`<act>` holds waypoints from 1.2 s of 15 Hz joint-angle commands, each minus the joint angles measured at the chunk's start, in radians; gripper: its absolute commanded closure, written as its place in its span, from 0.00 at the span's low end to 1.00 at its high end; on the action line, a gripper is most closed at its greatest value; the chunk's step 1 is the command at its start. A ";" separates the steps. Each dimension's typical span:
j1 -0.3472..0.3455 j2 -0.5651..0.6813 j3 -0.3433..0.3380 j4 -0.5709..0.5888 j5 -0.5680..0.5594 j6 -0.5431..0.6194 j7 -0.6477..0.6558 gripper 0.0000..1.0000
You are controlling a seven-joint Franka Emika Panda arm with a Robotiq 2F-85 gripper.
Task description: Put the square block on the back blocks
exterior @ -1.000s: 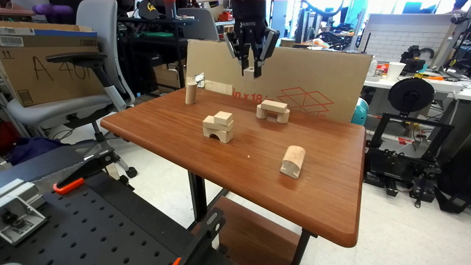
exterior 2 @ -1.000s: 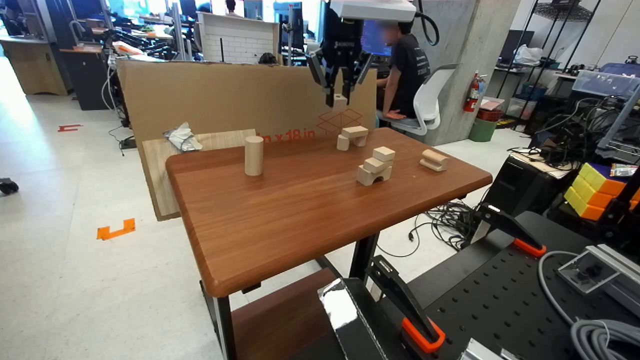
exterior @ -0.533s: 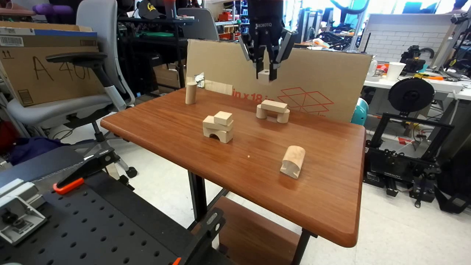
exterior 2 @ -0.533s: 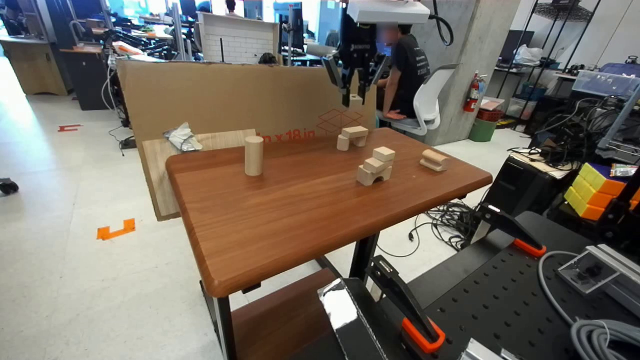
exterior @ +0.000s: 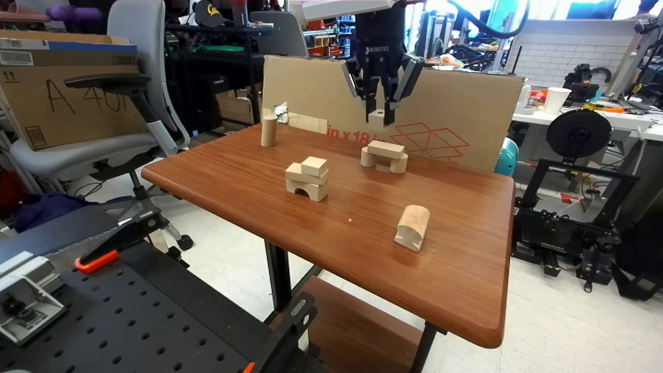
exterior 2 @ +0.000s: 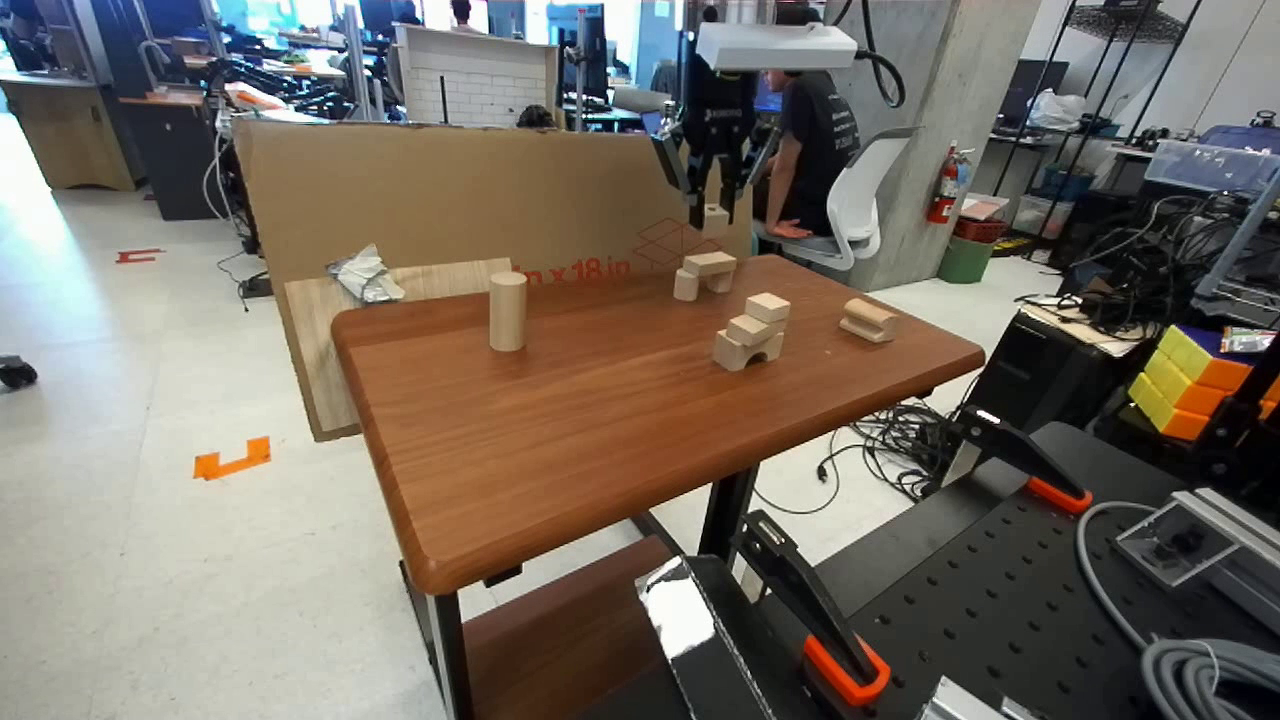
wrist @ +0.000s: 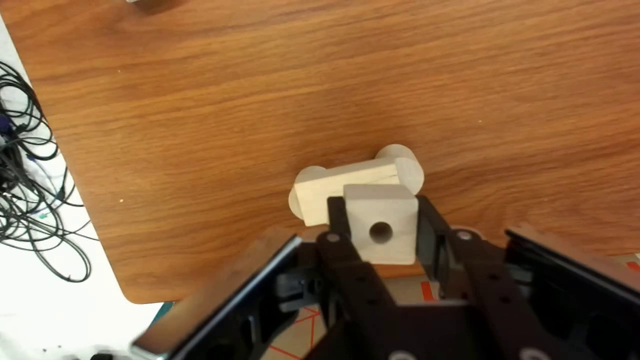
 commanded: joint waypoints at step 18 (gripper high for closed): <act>-0.018 0.104 0.004 0.142 0.022 -0.128 -0.036 0.90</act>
